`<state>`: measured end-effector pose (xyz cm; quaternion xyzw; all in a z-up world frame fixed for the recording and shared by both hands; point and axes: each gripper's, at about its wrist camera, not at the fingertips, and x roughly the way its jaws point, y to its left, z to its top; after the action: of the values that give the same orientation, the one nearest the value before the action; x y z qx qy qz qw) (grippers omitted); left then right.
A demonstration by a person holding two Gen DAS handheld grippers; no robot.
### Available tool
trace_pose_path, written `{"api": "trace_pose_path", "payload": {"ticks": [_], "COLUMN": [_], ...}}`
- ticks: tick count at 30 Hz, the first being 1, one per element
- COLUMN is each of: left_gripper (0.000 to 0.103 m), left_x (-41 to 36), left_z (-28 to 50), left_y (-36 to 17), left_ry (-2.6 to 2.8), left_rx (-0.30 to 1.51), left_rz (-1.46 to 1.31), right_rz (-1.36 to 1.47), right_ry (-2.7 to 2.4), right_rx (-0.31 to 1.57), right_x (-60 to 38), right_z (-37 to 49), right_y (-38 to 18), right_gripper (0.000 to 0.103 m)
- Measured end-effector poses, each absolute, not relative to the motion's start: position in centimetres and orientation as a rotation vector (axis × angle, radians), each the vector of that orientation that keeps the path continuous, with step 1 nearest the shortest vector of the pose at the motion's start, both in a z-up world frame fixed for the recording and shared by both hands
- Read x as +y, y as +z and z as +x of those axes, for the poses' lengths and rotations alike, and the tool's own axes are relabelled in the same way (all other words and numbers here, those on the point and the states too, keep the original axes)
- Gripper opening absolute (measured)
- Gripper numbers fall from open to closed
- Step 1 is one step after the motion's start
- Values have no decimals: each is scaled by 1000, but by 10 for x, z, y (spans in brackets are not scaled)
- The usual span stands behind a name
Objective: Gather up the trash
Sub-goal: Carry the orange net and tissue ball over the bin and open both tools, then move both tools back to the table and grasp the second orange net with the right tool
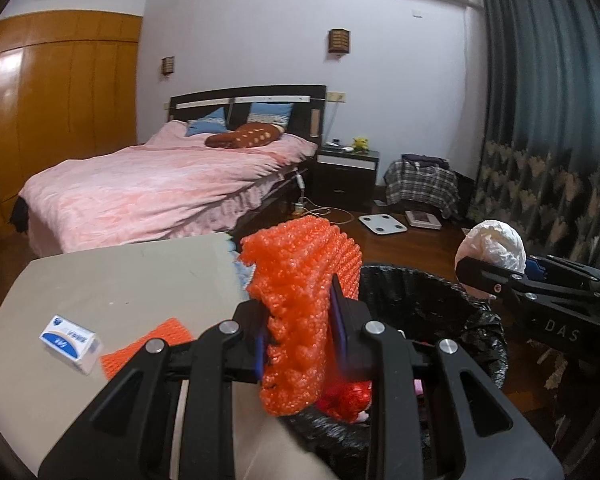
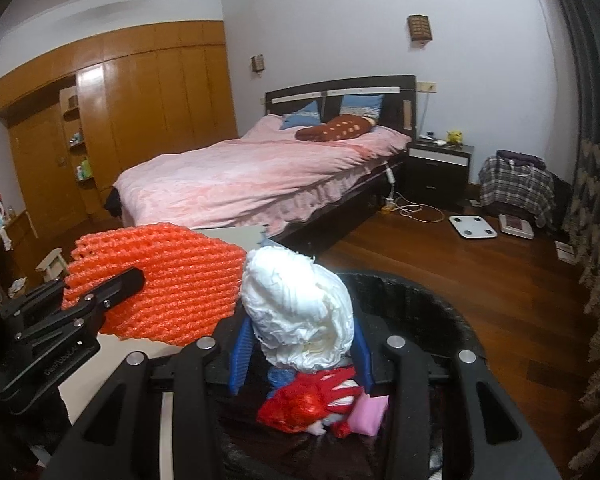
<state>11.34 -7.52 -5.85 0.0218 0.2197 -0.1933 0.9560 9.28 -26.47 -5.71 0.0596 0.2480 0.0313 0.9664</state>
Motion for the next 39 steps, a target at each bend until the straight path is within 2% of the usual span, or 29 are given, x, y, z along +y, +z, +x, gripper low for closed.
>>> {"api": "trace_pose_path", "payload": {"ticks": [15,18,20,27,29,32,39], "left_gripper": [26,35,49,69,77,83,87], "left_x": [-123,-129,-131,-122,-117,-108,-81], "left_z": [138,144,147,153,153,153,145], "left_y": [-86,-91,-93,-99,-100,-99,-87], "left_ry": [-479,-494,-504,-483,-471,-456,-393], "left_rx": [486,508,520,552,552,555,522], "left_rz": [105,107,105,102,98,95,89], "right_rz": [147,146,143,146,143,140,136], "right_ry": [-33,-45,-55,-88,-97,-96,-62], "right_rx": [541,550,555,553,549,539,515], "right_x": [-306,-310,-312,-319,-317,-313,-301], "right_z": [105,108,109,107,106,106,105], "right_y": [-84,-89,-92,-97,-97,-93,-82], "right_gripper": [44,46,57,78,91,95,97]}}
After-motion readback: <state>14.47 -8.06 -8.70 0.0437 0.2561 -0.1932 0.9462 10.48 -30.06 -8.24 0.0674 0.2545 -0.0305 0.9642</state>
